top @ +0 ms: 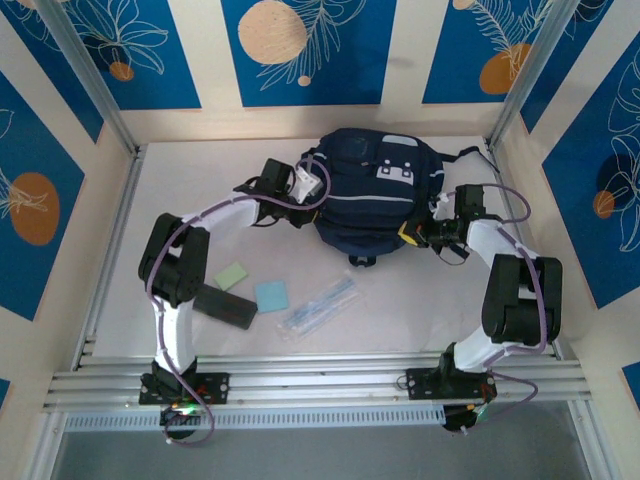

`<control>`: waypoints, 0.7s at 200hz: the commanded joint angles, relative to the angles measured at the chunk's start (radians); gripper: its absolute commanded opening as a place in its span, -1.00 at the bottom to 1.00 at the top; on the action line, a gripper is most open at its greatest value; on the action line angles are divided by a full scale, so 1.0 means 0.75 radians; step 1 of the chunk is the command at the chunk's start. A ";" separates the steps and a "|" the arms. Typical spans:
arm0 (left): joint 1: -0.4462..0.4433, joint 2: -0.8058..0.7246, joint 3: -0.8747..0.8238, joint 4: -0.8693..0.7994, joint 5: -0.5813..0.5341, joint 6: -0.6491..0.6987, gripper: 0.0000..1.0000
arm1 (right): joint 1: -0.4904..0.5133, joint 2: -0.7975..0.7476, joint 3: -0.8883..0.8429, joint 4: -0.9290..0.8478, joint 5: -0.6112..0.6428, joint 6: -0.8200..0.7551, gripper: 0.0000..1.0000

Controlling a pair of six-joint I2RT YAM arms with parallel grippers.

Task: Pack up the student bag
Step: Unzip the student bag at the top-center of the table.

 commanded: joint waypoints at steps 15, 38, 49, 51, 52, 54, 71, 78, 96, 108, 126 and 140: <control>0.054 -0.022 -0.002 -0.153 0.060 0.051 -1.00 | -0.068 0.049 0.128 -0.059 0.103 -0.183 -1.00; -0.024 -0.067 -0.051 -0.105 0.105 0.005 -1.00 | -0.097 0.106 0.209 -0.068 0.168 -0.169 -1.00; -0.065 -0.072 -0.065 -0.078 0.127 -0.028 -1.00 | -0.106 0.132 0.254 -0.083 0.197 -0.148 -1.00; -0.072 -0.071 -0.066 -0.073 0.132 -0.035 -1.00 | -0.107 0.135 0.264 -0.089 0.199 -0.142 -1.00; -0.075 -0.071 -0.068 -0.070 0.135 -0.039 -1.00 | -0.108 0.138 0.268 -0.093 0.199 -0.141 -0.99; -0.081 -0.070 -0.069 -0.066 0.139 -0.046 -1.00 | -0.108 0.143 0.276 -0.098 0.203 -0.137 -0.96; -0.121 -0.053 -0.068 -0.026 0.178 -0.108 -1.00 | -0.108 0.149 0.319 -0.140 0.210 -0.090 -0.51; -0.137 -0.046 -0.062 -0.014 0.185 -0.129 -1.00 | -0.106 0.139 0.324 -0.163 0.209 -0.063 -0.28; -0.172 -0.029 -0.036 0.004 0.194 -0.175 -1.00 | -0.091 0.059 0.274 -0.190 0.187 0.000 0.20; -0.190 -0.024 -0.016 0.010 0.189 -0.199 -1.00 | -0.071 -0.035 0.198 -0.186 0.177 0.053 0.32; -0.209 -0.019 0.028 -0.003 0.170 -0.232 -1.00 | -0.027 -0.168 0.095 -0.199 0.164 0.130 0.41; -0.216 -0.015 0.059 -0.011 0.163 -0.257 -1.00 | 0.025 -0.253 0.012 -0.190 0.152 0.201 0.46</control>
